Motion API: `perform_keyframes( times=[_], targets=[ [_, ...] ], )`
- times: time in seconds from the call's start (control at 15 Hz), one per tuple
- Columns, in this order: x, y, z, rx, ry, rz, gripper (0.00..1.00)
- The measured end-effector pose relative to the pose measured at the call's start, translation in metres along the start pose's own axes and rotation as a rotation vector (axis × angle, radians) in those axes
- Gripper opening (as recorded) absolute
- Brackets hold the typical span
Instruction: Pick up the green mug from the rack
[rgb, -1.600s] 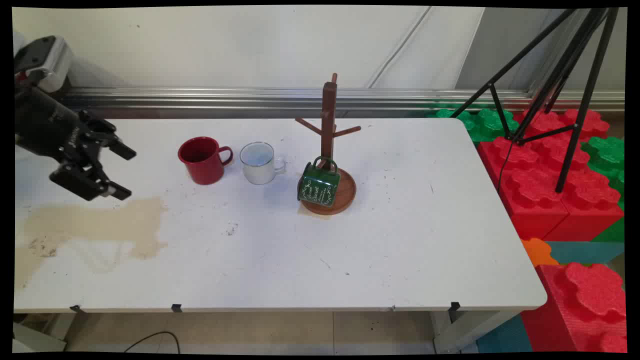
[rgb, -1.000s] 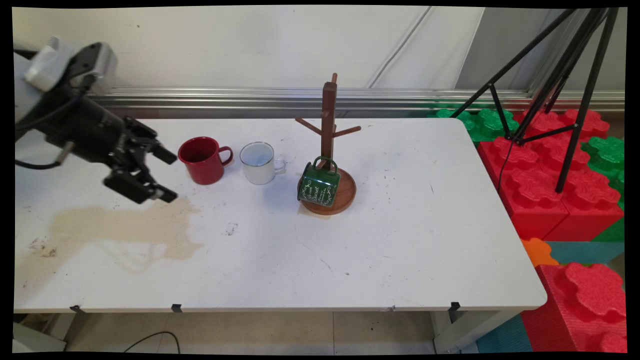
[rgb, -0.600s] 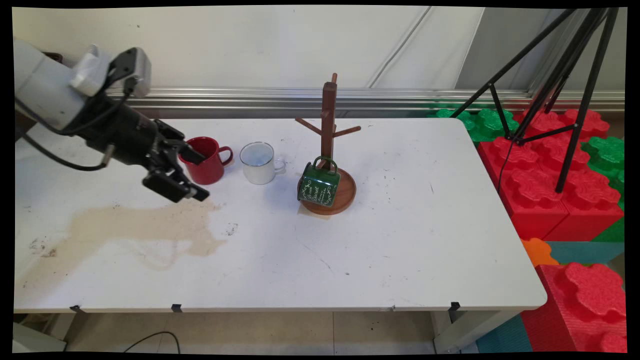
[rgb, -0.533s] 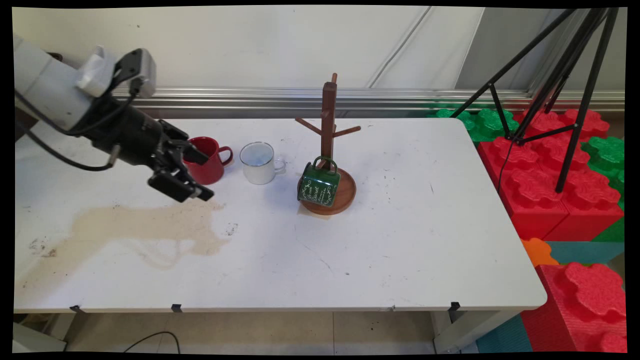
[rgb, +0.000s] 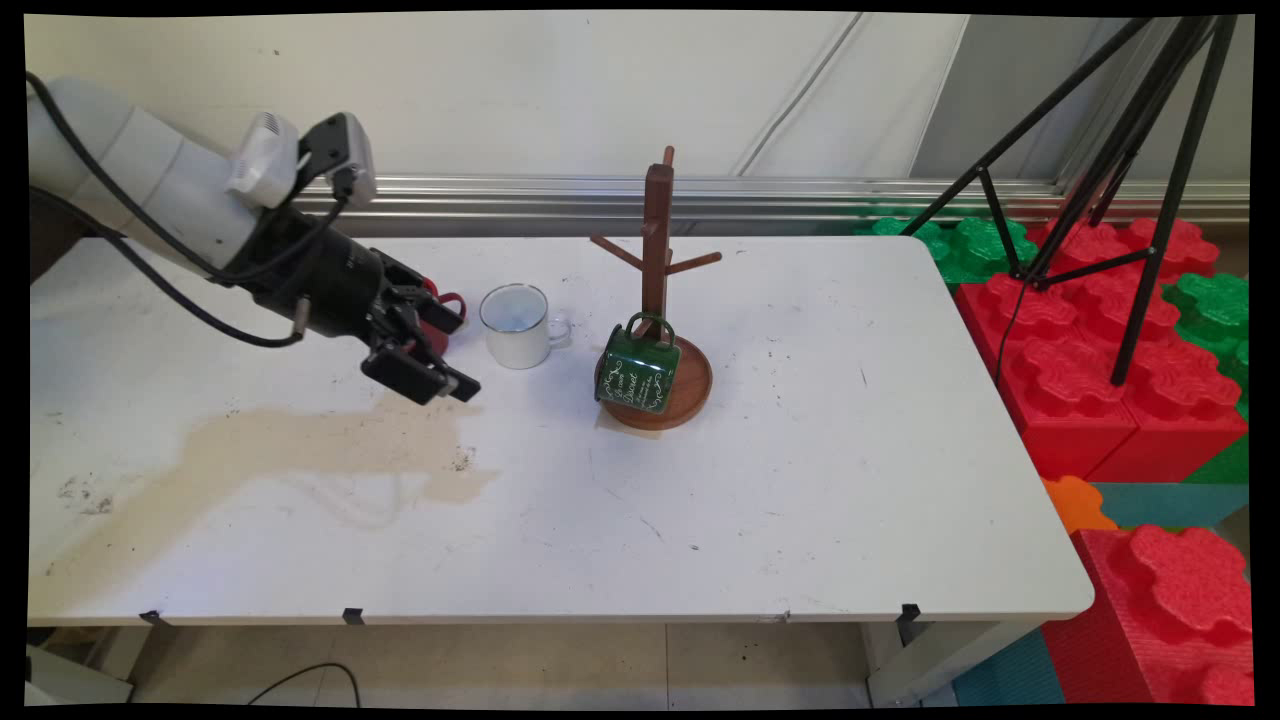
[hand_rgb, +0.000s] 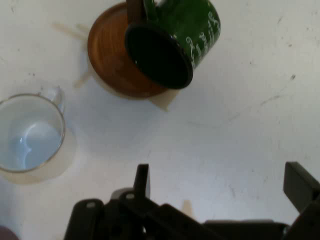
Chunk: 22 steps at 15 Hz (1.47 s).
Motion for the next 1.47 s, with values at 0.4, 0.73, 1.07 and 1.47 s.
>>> perform_keyframes(
  times=[0.4, 0.73, 1.07, 1.47],
  targets=[
    [0.004, 0.002, 0.023, 0.002, 0.030, -0.012, 1.00],
    [0.010, -0.002, 0.048, 0.006, 0.061, -0.005, 1.00],
    [0.018, -0.005, 0.071, 0.006, 0.071, -0.002, 1.00],
    [0.028, -0.004, 0.090, 0.000, 0.073, -0.005, 1.00]
  ],
)
